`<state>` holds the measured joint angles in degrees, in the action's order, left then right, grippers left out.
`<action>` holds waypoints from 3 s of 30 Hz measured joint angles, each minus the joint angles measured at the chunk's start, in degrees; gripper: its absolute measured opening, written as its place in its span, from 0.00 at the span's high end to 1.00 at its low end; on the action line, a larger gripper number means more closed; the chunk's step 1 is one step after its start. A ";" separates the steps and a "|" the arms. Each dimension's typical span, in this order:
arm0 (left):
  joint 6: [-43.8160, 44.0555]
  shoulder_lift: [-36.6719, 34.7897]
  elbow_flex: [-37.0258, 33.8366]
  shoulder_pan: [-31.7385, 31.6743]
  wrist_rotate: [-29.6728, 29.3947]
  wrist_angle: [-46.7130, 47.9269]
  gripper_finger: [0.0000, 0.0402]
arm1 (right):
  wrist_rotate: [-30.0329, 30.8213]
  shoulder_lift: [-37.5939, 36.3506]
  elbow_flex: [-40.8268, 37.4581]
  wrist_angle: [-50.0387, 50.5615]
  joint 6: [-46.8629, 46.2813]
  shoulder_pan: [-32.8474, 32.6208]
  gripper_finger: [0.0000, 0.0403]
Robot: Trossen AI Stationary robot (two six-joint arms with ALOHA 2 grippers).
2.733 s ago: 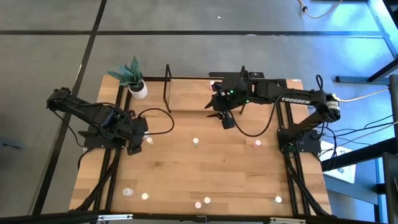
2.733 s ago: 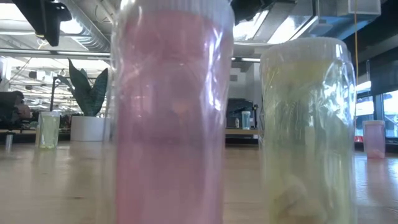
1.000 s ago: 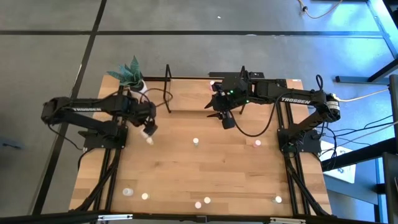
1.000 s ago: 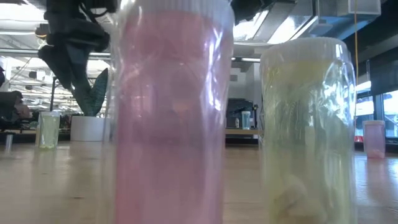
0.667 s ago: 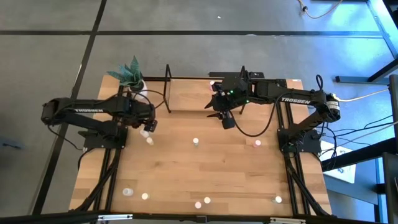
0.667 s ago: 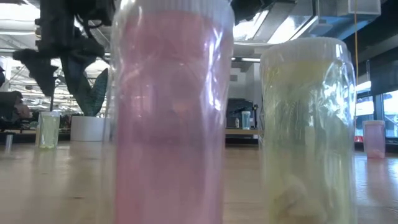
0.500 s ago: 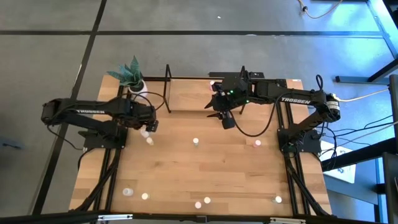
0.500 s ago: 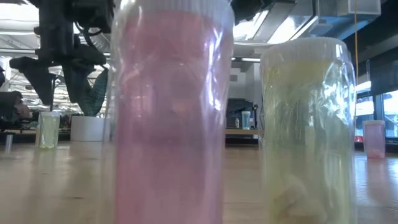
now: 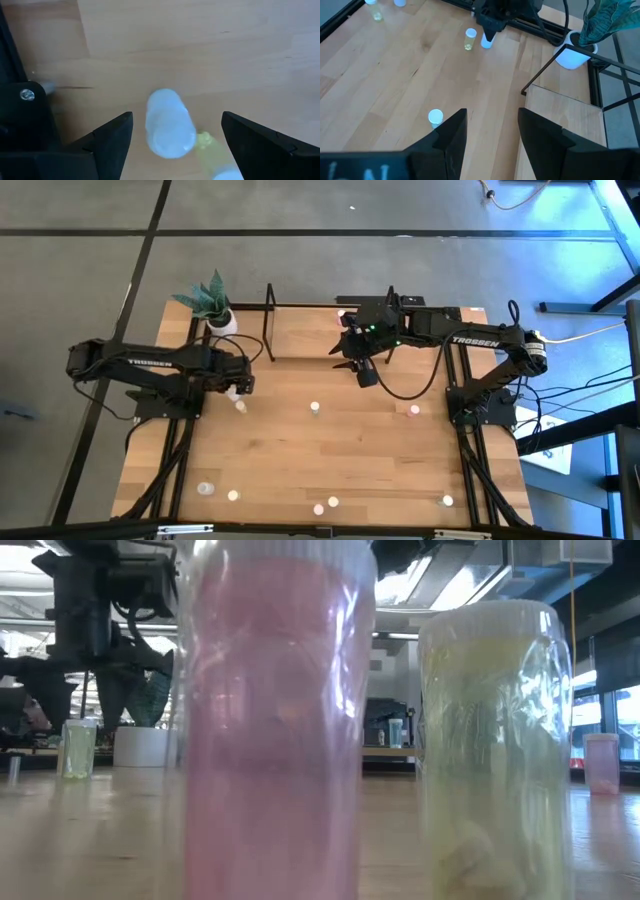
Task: Pick and place medicine bottles onto shelf by color
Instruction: Put the center white pill bottle on the shelf
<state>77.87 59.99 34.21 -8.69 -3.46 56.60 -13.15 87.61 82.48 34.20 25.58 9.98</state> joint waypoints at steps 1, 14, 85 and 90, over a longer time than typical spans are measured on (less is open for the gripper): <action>-0.02 0.00 -0.38 0.00 0.02 0.08 0.26 | 0.01 0.00 0.00 -0.01 -0.02 0.02 0.56; -1.66 0.00 -0.98 0.92 0.14 0.28 0.26 | 0.01 0.00 0.00 -0.01 -0.01 0.01 0.56; -13.96 0.04 9.67 2.34 -3.02 6.64 0.70 | 0.00 0.00 0.01 -0.02 -0.01 0.01 0.56; -17.12 0.01 17.63 2.34 -4.89 11.22 0.70 | 0.02 0.00 0.02 0.00 -0.02 0.02 0.56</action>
<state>60.74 60.00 51.85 -6.35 -8.35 67.82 -13.13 87.61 82.50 34.19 25.57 10.00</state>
